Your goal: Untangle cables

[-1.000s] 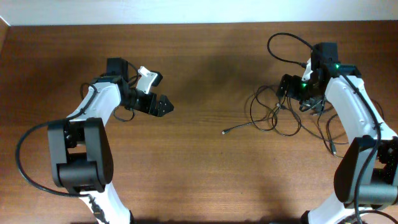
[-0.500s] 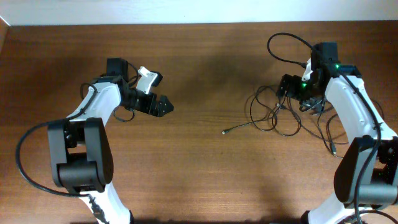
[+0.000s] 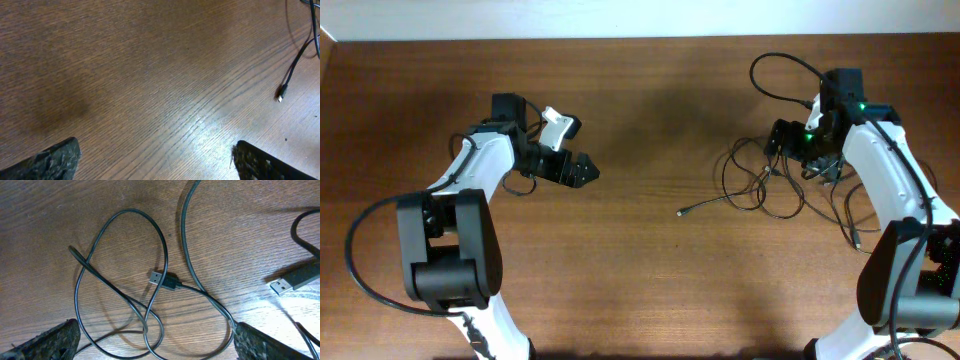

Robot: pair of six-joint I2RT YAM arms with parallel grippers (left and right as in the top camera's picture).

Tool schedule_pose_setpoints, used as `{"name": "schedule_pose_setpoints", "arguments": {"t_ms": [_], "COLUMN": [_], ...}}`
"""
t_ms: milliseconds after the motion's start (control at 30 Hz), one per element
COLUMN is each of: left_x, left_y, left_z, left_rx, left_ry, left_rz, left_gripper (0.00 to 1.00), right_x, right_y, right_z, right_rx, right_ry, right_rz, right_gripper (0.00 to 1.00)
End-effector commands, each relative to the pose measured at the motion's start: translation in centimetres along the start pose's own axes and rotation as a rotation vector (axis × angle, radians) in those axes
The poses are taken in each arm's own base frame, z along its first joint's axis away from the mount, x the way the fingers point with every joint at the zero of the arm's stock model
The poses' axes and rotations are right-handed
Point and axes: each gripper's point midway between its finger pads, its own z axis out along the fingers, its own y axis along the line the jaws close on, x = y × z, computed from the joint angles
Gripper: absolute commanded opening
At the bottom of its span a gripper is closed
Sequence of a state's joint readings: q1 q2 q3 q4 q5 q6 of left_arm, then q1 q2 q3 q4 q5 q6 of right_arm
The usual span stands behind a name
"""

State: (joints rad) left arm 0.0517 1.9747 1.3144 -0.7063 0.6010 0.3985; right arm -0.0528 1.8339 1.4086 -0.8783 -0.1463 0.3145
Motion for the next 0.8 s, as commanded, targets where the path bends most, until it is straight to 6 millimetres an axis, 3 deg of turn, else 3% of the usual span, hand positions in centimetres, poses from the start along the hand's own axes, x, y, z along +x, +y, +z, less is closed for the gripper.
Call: {"name": "schedule_pose_setpoints", "arguments": {"t_ms": [0, 233, 333, 433, 633, 767], "left_x": [0.1, 0.1, 0.1, 0.1, 0.1, 0.1], "left_y": [-0.1, -0.1, -0.1, -0.1, -0.1, -0.1], "left_z": [-0.2, -0.2, -0.2, -0.2, -0.2, -0.2], "left_rx": [-0.001, -0.001, -0.001, -0.001, -0.001, -0.001], "left_ry": [-0.004, -0.004, -0.004, -0.004, -0.004, -0.004], "left_rz": [-0.004, -0.004, -0.004, -0.004, -0.004, -0.004], "left_gripper": [0.99, 0.99, 0.99, 0.99, 0.99, 0.99], "right_x": [0.2, 0.4, 0.8, 1.7, 3.7, 3.8], "right_y": [-0.5, -0.1, 1.5, 5.0, 10.1, 11.0], "right_z": [0.8, 0.9, 0.5, -1.3, -4.6, -7.2], "right_rx": [0.023, 0.021, 0.008, -0.032, -0.106, -0.139], "right_ry": [0.016, 0.017, 0.012, -0.028, -0.091, -0.15], "right_rz": [0.007, -0.003, -0.043, -0.13, -0.262, -0.281], "right_gripper": [0.98, 0.98, 0.99, 0.98, 0.99, 0.98]}}
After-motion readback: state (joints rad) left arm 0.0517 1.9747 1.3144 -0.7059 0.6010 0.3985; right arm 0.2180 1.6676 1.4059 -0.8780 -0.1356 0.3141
